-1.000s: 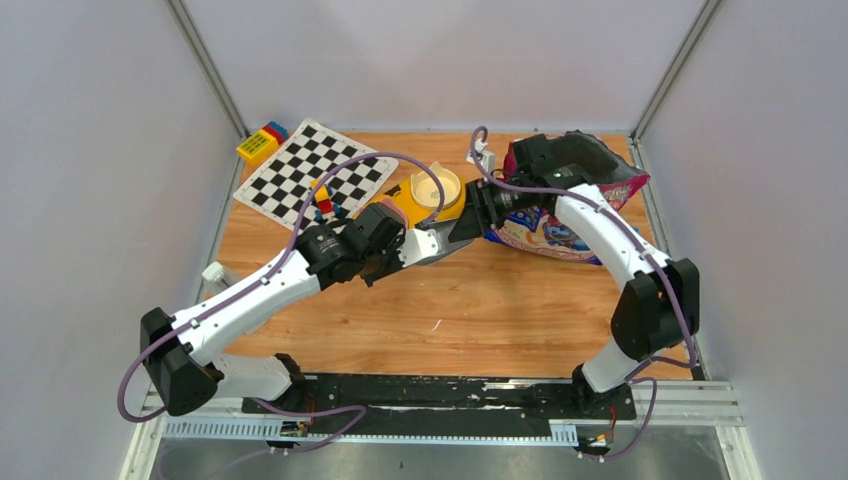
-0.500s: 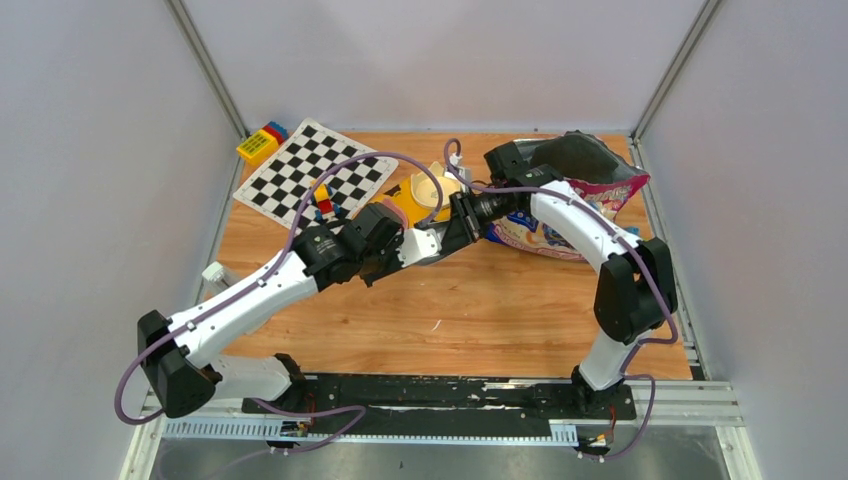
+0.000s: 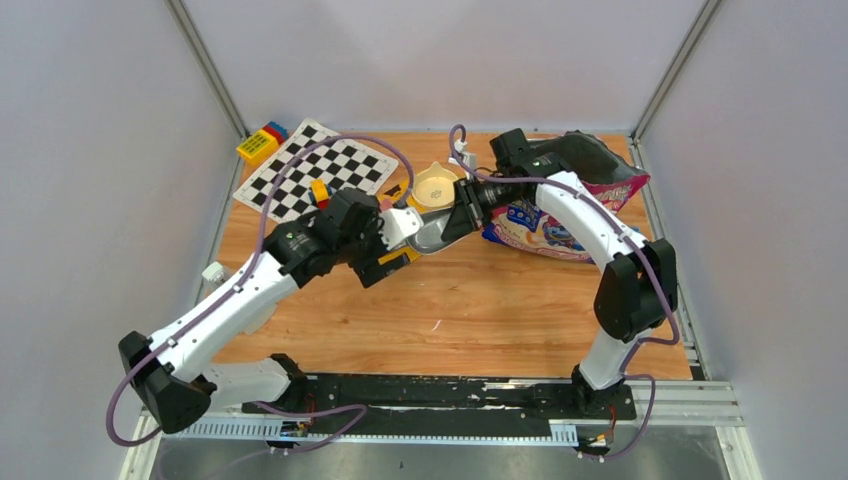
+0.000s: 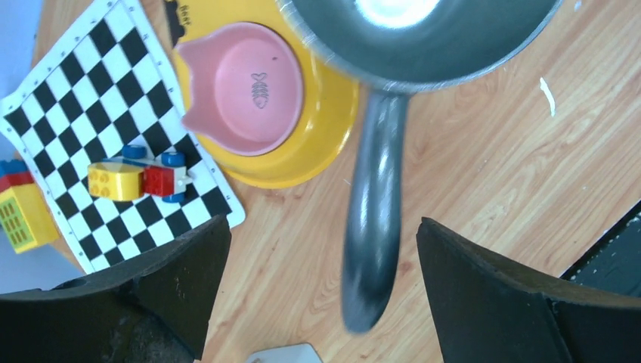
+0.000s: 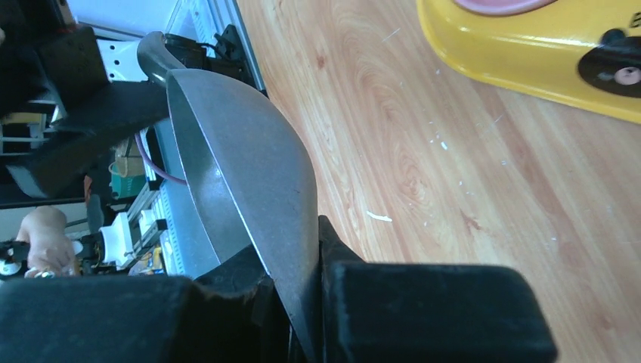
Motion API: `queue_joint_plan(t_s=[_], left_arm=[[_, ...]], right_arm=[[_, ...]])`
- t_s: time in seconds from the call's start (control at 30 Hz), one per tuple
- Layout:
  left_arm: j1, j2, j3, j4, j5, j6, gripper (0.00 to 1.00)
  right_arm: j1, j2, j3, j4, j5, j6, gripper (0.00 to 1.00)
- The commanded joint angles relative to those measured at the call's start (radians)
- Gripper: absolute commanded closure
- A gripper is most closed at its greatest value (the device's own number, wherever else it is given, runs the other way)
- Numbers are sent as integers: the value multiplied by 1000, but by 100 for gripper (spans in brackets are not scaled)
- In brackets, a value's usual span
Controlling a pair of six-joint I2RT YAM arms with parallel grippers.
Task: Serve the pet food
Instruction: Adjust the spatula.
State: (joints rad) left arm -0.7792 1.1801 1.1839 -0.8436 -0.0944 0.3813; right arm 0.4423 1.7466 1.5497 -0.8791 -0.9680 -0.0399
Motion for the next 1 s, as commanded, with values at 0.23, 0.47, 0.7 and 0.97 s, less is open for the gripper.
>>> queue_joint_plan(t_s=[0.23,0.47,0.7,0.97], left_arm=[[360,20,228,-83,747,-37,0],[359,-60,114,118,761,-14,0],[218,-22,86,131,551,115,0],[62,18,80,186,316,139,27]], right_arm=[[-36,-85,106,5,-23,-64,100],[-59,-24,135,1,-82,15,100],[-57,21,160,-10,-148,71,100],[-44,37,142,-13,-167,86,100]])
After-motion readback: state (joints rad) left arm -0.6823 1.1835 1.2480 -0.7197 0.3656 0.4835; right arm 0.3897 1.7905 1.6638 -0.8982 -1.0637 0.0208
